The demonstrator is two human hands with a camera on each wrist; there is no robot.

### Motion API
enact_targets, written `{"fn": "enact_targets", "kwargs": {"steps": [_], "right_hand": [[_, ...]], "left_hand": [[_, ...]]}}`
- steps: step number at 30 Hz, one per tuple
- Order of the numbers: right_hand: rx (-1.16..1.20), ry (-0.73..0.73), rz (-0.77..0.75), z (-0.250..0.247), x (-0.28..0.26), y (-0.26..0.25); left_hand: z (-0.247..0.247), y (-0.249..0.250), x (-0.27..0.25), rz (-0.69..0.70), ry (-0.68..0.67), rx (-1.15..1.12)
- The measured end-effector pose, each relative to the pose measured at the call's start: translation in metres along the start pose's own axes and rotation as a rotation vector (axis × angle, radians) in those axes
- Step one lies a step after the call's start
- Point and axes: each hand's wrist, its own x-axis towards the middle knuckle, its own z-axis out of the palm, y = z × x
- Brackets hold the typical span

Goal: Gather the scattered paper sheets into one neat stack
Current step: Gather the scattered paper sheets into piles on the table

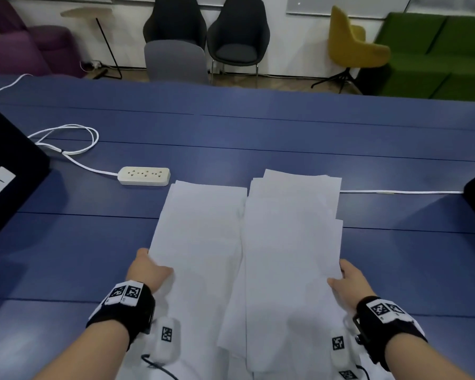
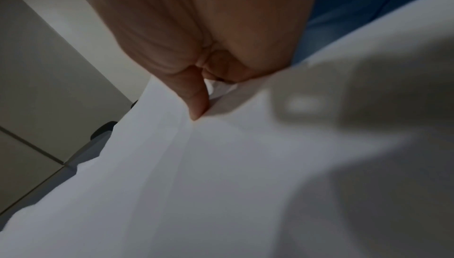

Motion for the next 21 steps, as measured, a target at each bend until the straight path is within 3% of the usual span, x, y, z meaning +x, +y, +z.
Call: {"fn": "enact_targets", "kwargs": {"steps": [5,9,12,16,21], "right_hand": [[0.003,0.013,-0.017,0.001,0.001,0.0],[0.096,0.015,-0.037,-0.01,0.009,0.01],[0.301,0.032,-0.022,-0.022,0.011,0.01],[0.477,-0.068,-0.017,-0.041,0.01,-0.002],[0.552,-0.16,0.002,-0.043,0.013,-0.012]], "left_hand": [[0.007,0.001,0.002,0.035,-0.103,-0.034],[0.0,-0.004,0.003,0.056,-0.009,-0.051],[-0.013,-0.011,0.008,0.041,0.053,-0.067],[-0.026,-0.02,0.017,0.02,0.114,-0.083],[-0.025,-0.016,0.017,0.034,0.093,-0.1]]}}
